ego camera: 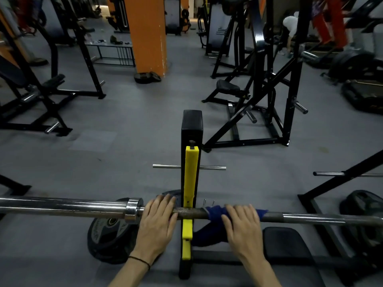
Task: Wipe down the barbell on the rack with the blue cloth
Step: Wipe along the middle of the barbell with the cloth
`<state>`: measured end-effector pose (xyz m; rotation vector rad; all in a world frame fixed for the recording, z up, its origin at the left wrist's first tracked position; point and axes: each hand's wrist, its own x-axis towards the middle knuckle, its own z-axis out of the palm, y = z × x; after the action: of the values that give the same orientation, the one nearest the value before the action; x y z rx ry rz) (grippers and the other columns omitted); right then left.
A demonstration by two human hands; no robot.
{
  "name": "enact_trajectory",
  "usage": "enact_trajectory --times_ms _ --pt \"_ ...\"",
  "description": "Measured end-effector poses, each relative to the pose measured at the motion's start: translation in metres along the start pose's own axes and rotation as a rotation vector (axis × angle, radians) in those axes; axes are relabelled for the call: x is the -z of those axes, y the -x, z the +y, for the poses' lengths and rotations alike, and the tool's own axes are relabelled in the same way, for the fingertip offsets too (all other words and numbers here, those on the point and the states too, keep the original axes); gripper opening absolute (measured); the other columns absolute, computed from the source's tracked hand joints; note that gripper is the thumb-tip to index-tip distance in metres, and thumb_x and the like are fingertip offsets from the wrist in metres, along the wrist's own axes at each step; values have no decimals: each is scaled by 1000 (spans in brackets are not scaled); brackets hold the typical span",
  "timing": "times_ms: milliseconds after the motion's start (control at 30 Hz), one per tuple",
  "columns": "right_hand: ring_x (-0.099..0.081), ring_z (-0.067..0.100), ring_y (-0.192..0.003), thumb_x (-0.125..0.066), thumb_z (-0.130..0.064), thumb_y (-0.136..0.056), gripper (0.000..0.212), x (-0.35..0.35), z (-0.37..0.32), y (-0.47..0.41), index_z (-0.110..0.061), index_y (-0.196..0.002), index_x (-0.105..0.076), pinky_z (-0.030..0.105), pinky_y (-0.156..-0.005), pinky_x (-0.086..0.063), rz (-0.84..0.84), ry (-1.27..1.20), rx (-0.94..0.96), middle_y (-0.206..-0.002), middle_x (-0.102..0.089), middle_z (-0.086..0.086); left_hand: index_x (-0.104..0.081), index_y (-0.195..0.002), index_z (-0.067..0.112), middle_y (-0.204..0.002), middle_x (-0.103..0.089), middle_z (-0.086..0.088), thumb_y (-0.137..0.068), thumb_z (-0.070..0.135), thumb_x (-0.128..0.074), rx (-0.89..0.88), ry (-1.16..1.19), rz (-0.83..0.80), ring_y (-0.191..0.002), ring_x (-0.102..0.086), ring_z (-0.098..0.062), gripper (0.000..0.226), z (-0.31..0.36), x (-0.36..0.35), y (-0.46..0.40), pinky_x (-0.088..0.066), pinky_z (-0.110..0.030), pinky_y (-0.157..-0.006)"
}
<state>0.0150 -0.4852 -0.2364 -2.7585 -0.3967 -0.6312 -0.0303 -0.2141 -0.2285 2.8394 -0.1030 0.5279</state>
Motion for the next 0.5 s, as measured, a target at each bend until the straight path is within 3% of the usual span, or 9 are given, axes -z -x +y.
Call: enact_trajectory --times_ms 133,233,333,433,500 --pt "-61 25 -102 -32 -40 -106 46 -21 -50 -7 -20 -109 -73 53 -115 -32 40 -50 -191 -104 -69 -2 -64 -130 14 -133 -63 -5 -106 42 -28 44 -26 4 -126 -54 -25 52 6 2 -3 -32 -50 -115" --pt "-61 18 -106 -32 -41 -108 43 -33 -89 -7 -22 -122 -68 46 -111 -37 -25 -117 34 -114 -68 -6 -67 -122 13 -123 -65 -4 -104 40 -36 26 -34 35 -116 -57 -25 45 3 0 -2 -33 -48 -115" --pt "-60 19 -98 -36 -44 -107 41 -19 -55 -10 -21 -124 -66 39 -101 -40 -63 -80 172 -109 -66 -5 -66 -116 15 -111 -63 -1 -103 43 -36 8 -36 57 -106 -57 -23 43 -2 -5 0 -33 -45 -115" --pt "-60 24 -94 -39 -46 -105 42 -2 0 -4 -19 -118 -69 42 -110 -36 -9 -11 76 -102 -64 -3 -67 -117 15 -112 -63 -3 -102 48 -35 27 -43 52 -107 -58 -26 48 -3 -9 -2 -35 -48 -113" --pt "-61 26 -94 -39 -45 -104 42 1 3 -5 -19 -110 -71 47 -115 -33 26 15 -32 -99 -64 -2 -67 -118 13 -113 -63 -4 -102 52 -35 13 -63 60 -108 -58 -27 52 -4 -11 -2 -37 -50 -111"
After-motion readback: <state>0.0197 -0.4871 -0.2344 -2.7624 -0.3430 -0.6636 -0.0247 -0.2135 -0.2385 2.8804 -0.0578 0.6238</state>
